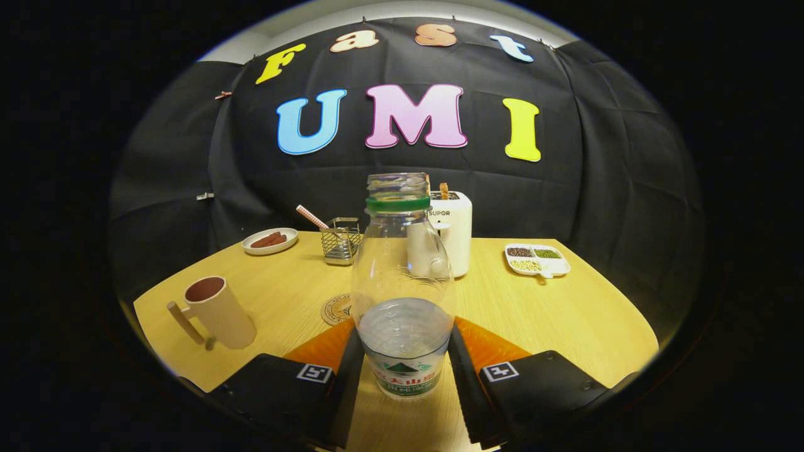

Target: Take the bottle from table, then pour the juice into the cup, finally place the bottle on the coaster

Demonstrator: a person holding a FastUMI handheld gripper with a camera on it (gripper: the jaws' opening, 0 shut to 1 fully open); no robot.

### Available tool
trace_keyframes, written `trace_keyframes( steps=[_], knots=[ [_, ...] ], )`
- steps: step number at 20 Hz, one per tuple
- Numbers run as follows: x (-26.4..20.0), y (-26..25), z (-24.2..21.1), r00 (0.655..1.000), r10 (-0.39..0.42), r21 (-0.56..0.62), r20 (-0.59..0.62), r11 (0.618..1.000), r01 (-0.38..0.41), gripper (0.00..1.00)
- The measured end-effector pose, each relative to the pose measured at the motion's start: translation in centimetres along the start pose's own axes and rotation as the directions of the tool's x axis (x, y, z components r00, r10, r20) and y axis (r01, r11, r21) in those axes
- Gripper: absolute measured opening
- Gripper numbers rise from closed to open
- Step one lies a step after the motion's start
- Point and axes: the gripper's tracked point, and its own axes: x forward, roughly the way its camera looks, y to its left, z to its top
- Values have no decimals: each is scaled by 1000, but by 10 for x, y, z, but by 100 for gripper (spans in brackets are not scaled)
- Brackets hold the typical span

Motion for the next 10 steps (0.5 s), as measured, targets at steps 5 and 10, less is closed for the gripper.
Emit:
trace_keyframes(
  steps=[5,10],
  knots=[
    [-6,6,32,1000,23,-93,21,995,-21,71],
    [-9,19,64,999,35,-149,17,988,-33,71]
  ],
)
